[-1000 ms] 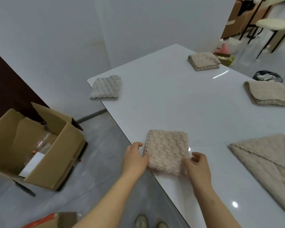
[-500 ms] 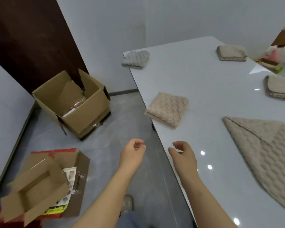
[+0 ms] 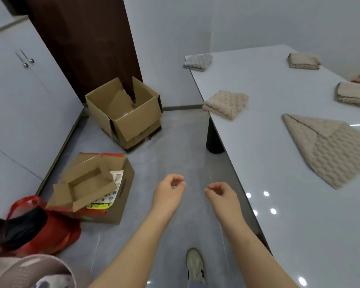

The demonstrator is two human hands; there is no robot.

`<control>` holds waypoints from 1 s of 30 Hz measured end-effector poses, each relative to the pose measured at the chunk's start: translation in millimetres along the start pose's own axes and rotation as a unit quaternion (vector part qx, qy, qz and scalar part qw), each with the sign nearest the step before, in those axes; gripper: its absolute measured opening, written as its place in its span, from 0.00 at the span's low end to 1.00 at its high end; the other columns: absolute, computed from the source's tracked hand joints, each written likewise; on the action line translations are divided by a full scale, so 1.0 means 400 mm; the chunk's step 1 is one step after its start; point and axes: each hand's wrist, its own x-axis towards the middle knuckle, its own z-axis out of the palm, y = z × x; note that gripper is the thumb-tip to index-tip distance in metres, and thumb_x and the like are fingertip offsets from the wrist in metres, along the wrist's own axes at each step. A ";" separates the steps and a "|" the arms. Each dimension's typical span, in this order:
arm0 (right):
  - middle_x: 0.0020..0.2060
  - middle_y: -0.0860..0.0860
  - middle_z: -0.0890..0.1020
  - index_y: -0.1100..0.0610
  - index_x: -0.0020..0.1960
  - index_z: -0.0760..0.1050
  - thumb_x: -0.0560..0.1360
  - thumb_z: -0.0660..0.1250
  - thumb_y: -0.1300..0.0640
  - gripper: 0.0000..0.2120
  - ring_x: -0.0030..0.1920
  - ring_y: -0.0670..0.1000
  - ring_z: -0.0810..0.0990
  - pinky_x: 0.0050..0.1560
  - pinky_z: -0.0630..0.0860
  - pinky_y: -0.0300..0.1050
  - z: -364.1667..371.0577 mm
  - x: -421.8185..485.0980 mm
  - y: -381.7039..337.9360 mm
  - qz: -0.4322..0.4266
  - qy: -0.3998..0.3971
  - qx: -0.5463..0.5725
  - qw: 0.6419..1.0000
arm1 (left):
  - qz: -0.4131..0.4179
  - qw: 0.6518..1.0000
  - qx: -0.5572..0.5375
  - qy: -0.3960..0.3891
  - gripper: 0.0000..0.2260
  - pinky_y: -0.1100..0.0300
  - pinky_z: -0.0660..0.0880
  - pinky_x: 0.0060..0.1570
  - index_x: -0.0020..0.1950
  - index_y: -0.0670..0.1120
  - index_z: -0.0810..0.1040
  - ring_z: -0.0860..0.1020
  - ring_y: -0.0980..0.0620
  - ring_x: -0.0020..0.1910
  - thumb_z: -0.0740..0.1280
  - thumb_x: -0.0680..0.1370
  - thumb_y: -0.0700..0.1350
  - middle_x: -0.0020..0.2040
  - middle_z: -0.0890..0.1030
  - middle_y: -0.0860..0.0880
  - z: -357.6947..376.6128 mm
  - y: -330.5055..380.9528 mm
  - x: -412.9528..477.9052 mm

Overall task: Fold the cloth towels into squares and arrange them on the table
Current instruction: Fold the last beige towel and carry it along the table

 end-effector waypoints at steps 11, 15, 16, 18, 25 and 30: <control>0.40 0.47 0.77 0.55 0.49 0.75 0.74 0.65 0.59 0.04 0.42 0.46 0.74 0.39 0.68 0.36 -0.092 -0.288 0.111 0.007 0.004 0.017 1.000 | 0.011 0.999 -0.034 -0.006 0.08 0.59 0.71 0.47 0.42 0.54 0.74 0.76 0.52 0.44 0.64 0.76 0.41 0.40 0.77 0.54 -0.004 -0.059 -0.312; 0.39 0.46 0.77 0.55 0.48 0.75 0.73 0.66 0.59 0.04 0.41 0.46 0.75 0.40 0.69 0.36 -0.182 -0.317 0.131 -0.002 0.031 0.024 0.999 | 0.031 0.999 -0.028 -0.027 0.05 0.60 0.71 0.46 0.45 0.51 0.75 0.76 0.52 0.43 0.64 0.77 0.41 0.39 0.76 0.55 0.056 -0.028 -0.374; 0.39 0.46 0.77 0.54 0.48 0.75 0.73 0.65 0.59 0.04 0.40 0.46 0.75 0.39 0.69 0.37 -0.208 -0.320 0.138 -0.003 0.035 0.023 0.999 | 0.038 0.998 -0.027 -0.032 0.04 0.60 0.71 0.46 0.46 0.51 0.75 0.76 0.51 0.44 0.64 0.77 0.41 0.39 0.76 0.55 0.079 -0.020 -0.385; 0.40 0.47 0.78 0.53 0.46 0.75 0.73 0.65 0.59 0.03 0.40 0.45 0.75 0.39 0.69 0.37 -0.264 -0.324 0.155 -0.005 0.040 0.027 0.999 | 0.044 0.998 -0.028 -0.045 0.05 0.61 0.71 0.45 0.45 0.51 0.75 0.76 0.51 0.44 0.64 0.77 0.41 0.40 0.76 0.54 0.132 -0.002 -0.404; 0.44 0.48 0.78 0.53 0.48 0.74 0.74 0.64 0.58 0.04 0.44 0.47 0.75 0.42 0.71 0.39 -0.513 -0.285 0.216 0.008 0.020 0.033 0.999 | 0.036 0.996 -0.033 -0.069 0.06 0.64 0.71 0.40 0.44 0.54 0.74 0.77 0.53 0.44 0.63 0.77 0.42 0.43 0.78 0.53 0.384 0.069 -0.462; 0.42 0.47 0.77 0.54 0.49 0.74 0.74 0.63 0.58 0.04 0.43 0.47 0.75 0.41 0.71 0.39 -0.705 -0.215 0.235 0.004 0.000 0.005 1.000 | 0.023 0.998 -0.027 -0.057 0.07 0.61 0.73 0.47 0.44 0.57 0.74 0.78 0.52 0.50 0.62 0.77 0.44 0.46 0.78 0.54 0.564 0.135 -0.487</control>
